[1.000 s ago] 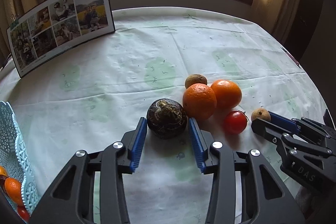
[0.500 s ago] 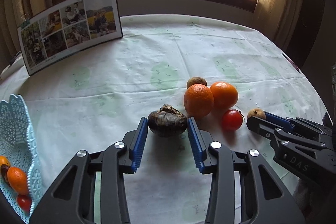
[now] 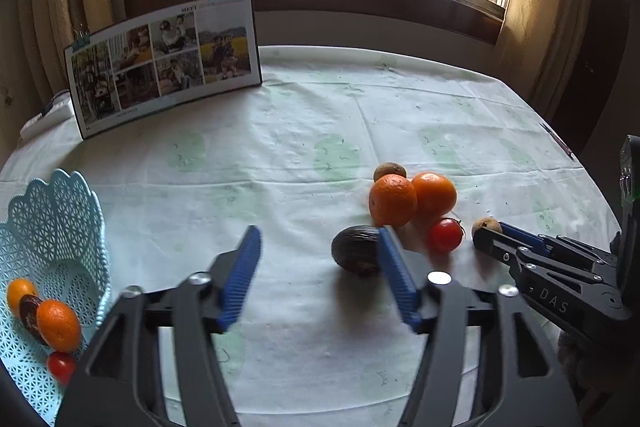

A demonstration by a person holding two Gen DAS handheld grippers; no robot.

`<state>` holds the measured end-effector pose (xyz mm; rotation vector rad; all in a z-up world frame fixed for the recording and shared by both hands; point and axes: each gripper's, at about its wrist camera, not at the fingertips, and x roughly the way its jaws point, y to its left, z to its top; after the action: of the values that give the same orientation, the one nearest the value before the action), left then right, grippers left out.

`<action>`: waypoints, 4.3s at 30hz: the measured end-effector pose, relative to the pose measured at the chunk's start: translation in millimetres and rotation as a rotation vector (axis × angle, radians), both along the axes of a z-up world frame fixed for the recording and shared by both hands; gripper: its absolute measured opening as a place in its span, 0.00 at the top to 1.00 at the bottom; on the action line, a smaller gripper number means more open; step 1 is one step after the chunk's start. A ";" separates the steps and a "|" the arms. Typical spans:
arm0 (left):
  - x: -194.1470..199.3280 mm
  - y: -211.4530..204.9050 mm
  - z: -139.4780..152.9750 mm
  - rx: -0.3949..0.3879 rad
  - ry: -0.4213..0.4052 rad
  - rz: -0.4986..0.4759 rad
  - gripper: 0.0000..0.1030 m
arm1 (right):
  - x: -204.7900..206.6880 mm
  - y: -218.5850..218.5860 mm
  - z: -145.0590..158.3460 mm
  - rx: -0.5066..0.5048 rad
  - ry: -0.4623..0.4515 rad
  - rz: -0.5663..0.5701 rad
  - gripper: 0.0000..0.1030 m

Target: Organize fruits

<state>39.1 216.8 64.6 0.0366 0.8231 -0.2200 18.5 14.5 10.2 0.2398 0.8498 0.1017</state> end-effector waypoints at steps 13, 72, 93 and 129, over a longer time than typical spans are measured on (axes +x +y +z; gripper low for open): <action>1.2 -31.2 -16.3 -0.019 0.055 -0.118 0.33 | 0.2 -0.6 -0.6 0.010 0.005 0.000 0.74; -64.3 148.0 48.4 0.046 -0.184 0.382 0.58 | 2.3 6.9 -1.0 -0.037 0.020 0.005 0.73; -89.7 195.8 58.1 0.051 -0.267 0.497 0.10 | -13.7 96.4 50.9 0.036 -0.087 0.194 0.74; -93.0 214.2 56.7 0.035 -0.265 0.526 0.04 | -7.9 219.3 55.0 0.092 -0.080 0.460 0.73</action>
<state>-53.9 431.0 121.3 -0.1158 0.5480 0.2913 10.6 233.8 65.2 0.1212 0.8092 0.5771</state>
